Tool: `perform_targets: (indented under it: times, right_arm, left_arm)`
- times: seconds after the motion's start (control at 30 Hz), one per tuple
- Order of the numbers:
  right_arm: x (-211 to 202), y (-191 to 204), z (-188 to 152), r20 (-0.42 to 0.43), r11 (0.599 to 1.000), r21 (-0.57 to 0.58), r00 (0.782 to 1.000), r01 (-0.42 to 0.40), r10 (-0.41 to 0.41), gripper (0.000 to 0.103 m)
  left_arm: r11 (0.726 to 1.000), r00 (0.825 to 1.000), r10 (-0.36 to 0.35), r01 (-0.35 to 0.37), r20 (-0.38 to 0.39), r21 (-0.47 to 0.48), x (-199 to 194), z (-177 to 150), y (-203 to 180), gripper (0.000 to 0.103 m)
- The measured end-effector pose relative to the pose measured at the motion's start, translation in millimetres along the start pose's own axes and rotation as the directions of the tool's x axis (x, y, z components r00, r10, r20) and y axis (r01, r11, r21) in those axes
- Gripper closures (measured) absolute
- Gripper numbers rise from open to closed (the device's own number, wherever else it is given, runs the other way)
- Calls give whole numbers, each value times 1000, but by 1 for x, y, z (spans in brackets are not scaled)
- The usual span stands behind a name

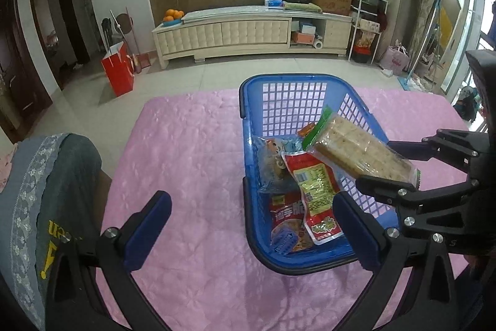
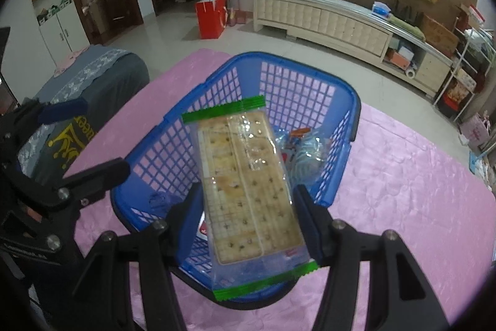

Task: Organize snacks
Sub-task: 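Carry the cracker pack over the basket and open the right gripper to drop it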

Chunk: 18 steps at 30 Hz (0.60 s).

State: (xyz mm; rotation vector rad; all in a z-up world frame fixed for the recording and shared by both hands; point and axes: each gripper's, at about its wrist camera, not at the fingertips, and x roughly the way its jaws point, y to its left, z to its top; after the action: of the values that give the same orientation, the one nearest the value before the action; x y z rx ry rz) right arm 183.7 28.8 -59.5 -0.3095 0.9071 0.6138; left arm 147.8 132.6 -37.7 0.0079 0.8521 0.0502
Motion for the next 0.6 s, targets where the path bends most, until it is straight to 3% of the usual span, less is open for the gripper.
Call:
perform_targets:
  times: [0.17,0.27,0.37,0.6]
  right_arm:
    - [4,6,-2,14,998,-47,999,30,-30,38]
    - [0,6,-5,43,996,-62,997,61,-58,17]
    - [-17,-2,-11,99,999,0,994,39,-39,15]
    - [-77,-11,-35,216,980,177,968,86,-124,15]
  left_arm:
    - [1000,1000,-8,8,0,-12,3,-4,3,0]
    - [1000,1000,7,-7,28,-8,0,-8,5,0]
    - [999,998,-2,4,57,-36,-7,-13,5,0]
    - [999,987,-16,23,160,-41,-43,-24,-18,0]
